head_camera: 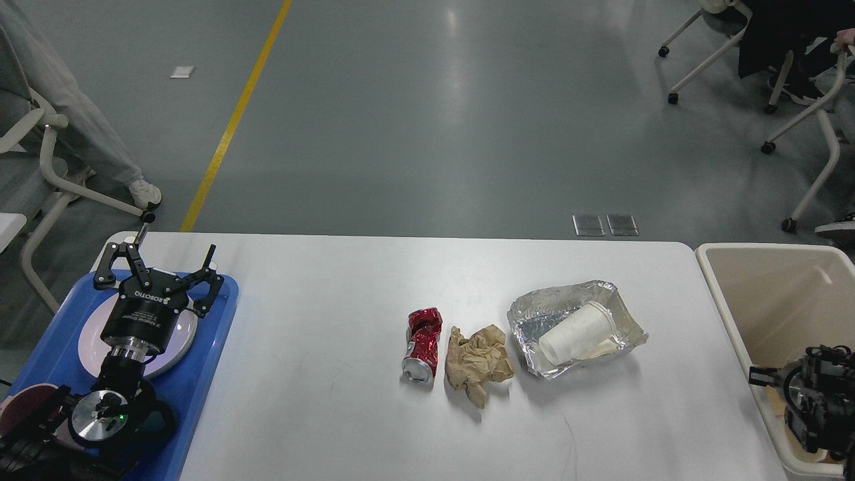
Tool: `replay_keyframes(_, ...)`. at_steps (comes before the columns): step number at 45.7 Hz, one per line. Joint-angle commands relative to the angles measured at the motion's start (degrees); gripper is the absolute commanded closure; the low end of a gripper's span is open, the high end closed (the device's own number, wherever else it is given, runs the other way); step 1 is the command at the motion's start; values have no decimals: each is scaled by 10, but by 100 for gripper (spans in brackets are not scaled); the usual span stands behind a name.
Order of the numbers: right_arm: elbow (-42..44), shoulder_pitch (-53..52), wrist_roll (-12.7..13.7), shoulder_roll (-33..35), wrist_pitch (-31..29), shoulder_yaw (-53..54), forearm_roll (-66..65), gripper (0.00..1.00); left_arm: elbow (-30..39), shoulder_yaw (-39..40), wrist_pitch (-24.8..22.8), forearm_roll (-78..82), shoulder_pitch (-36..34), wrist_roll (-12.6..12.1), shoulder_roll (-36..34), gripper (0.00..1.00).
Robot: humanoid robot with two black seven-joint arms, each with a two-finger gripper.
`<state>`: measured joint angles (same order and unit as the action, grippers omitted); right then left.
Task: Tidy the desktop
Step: 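Lower the foil into the white bin and release it, then raise the right gripper and move it to the clear foil tray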
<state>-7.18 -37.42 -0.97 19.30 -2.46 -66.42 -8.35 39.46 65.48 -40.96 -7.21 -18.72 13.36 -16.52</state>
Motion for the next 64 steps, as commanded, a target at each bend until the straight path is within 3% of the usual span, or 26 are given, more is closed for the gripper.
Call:
replay_keyframes(1, 0, 2, 0, -1, 1, 2, 0, 100, 0, 0, 0, 0, 0, 0, 0, 4)
replay_keyframes(4, 0, 2, -1, 2, 1, 2, 0, 100, 0, 0, 0, 0, 0, 0, 0, 4)
replay_keyframes(5, 0, 2, -1, 3, 2, 2, -1, 92, 0, 0, 0, 0, 0, 0, 0, 4)
replay_keyframes(9, 0, 0, -5, 5, 15, 0, -1, 32, 0, 0, 0, 0, 0, 0, 0, 4)
replay_keyframes(10, 0, 1, -6, 4, 22, 1, -1, 21, 0, 0, 0, 0, 0, 0, 0, 4)
replay_keyframes(15, -1, 0, -7, 2, 40, 1, -1, 1, 0, 0, 0, 0, 0, 0, 0, 4)
replay_keyframes(40, -43, -62, -6, 20, 32, 5, -8, 0, 0, 0, 0, 0, 0, 0, 0, 4)
replay_keyframes(46, -162, -149, -3, 57, 12, 2, -22, 0, 0, 0, 0, 0, 0, 0, 0, 4)
replay_keyframes(56, -418, -396, 9, 93, -79, -39, -100, 0, 0, 0, 0, 0, 0, 0, 0, 4)
replay_keyframes(64, -562, -585, 47, 51, -224, -86, -105, 0, 0, 0, 0, 0, 0, 0, 0, 4)
